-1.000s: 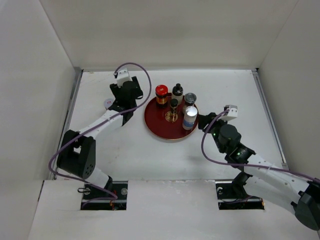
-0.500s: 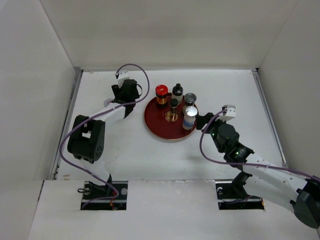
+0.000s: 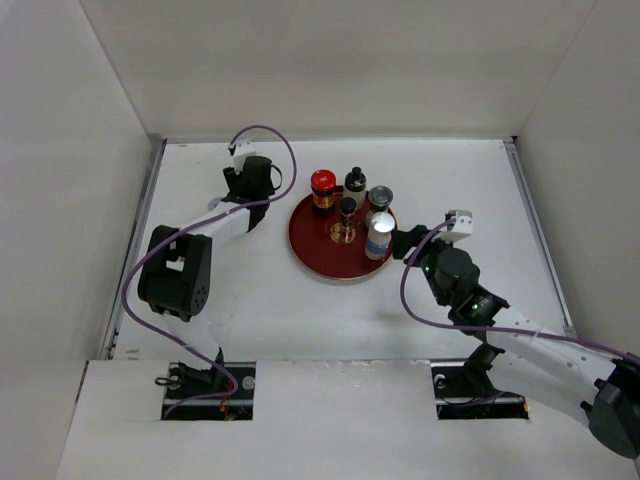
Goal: Organize the condiment bottles
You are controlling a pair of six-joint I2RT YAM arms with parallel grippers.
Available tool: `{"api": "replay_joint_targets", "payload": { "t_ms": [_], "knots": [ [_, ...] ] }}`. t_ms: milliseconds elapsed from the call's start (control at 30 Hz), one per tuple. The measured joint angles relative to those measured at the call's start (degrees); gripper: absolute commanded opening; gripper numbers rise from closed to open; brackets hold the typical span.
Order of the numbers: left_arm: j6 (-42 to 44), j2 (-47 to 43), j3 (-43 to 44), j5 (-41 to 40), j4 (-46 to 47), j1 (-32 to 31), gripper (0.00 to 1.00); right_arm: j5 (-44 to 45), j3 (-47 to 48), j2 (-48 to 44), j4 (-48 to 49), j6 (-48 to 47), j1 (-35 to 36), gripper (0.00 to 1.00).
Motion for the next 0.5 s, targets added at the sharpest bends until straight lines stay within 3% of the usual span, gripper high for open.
{"api": "replay_joint_targets", "payload": {
  "t_ms": [167, 333, 500],
  "knots": [
    [-0.13, 0.33, 0.00, 0.42, 0.02, 0.00, 0.34, 0.00, 0.00, 0.00, 0.02, 0.00, 0.00, 0.64],
    [-0.37, -1.51, -1.55, 0.39, 0.48, -0.68, 0.32, -0.02, 0.00, -0.02, 0.00, 0.00, 0.00, 0.64],
    [-0.39, -11.65, -6.21, -1.03, 0.42, -3.63, 0.32, 0.00, 0.00, -0.02, 0.02, 0.00, 0.00, 0.64]
  ]
}}
